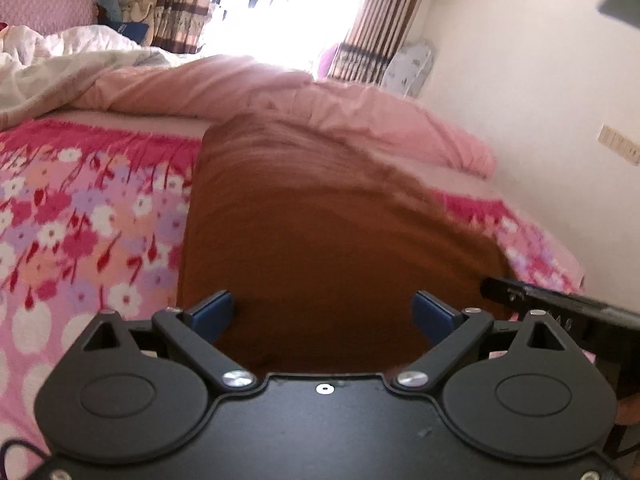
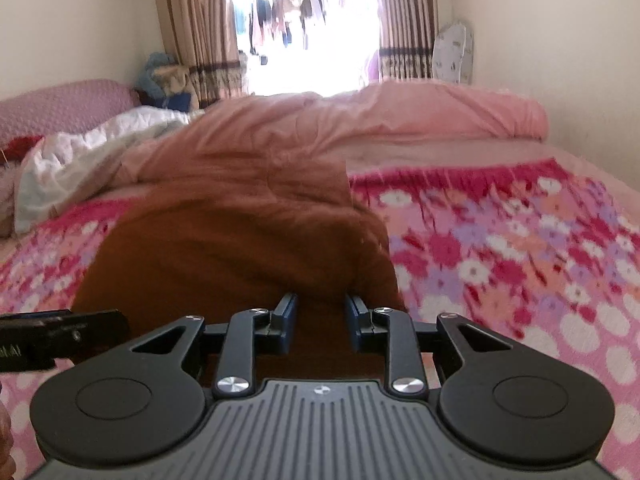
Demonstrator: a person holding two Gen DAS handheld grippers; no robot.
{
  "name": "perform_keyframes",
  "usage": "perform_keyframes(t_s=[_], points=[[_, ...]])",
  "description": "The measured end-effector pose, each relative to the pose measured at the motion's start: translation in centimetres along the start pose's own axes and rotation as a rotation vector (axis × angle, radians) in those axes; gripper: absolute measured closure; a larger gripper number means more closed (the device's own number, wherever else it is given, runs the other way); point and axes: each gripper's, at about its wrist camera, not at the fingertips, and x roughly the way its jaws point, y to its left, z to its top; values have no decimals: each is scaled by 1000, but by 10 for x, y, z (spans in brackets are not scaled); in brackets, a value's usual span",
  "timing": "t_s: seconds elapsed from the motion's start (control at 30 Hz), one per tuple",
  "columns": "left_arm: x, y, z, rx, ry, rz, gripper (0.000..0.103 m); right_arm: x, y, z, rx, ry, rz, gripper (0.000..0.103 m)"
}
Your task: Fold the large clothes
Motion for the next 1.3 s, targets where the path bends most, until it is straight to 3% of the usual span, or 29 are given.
perform_keyframes(t_s=[0.2, 0.27, 0.33, 0.43, 0.5, 0.53, 0.57, 0.63, 0.67, 0.8, 0.9, 1.0, 1.1, 1.3], points=[[15, 6, 23, -10, -15, 20, 7, 5, 3, 23, -4, -42, -9, 67], [22, 11, 22, -21, -1, 48, 7, 6, -4, 24, 32, -57, -27, 44], [29, 16, 17, -35, 27, 48, 7, 4, -16, 20, 89, -70, -48, 29], [36, 18, 7, -32, 41, 67, 6, 9, -38, 8, 176, -26, -51, 28], [35, 16, 4, -19, 31, 73, 6, 18, -53, -1, 260, 27, 14, 29], [35, 16, 5, -18, 30, 74, 6, 22, -59, -3, 300, 41, 60, 38], [34, 16, 5, -23, 32, 73, 6, 25, -62, -4, 326, 44, 105, 60], [31, 16, 8, -31, 29, 71, 6, 28, -64, -1, 342, 46, 141, 81], [29, 16, 10, -36, 26, 66, 6, 24, -62, 5, 324, 25, 149, 84], [30, 17, 13, -57, 29, 54, 5, 8, -54, 29, 251, -86, 111, 86], [38, 14, 11, -36, 44, 76, 5, 32, -61, 26, 257, -25, 81, 86], [43, 10, 7, -5, 51, 98, 4, 62, -69, -2, 286, 54, 81, 85], [43, 9, 9, -8, 57, 108, 4, 58, -72, -10, 299, 26, 103, 83], [32, 4, 20, -2, 41, 98, 5, 32, -68, 14, 229, -31, 80, 61]])
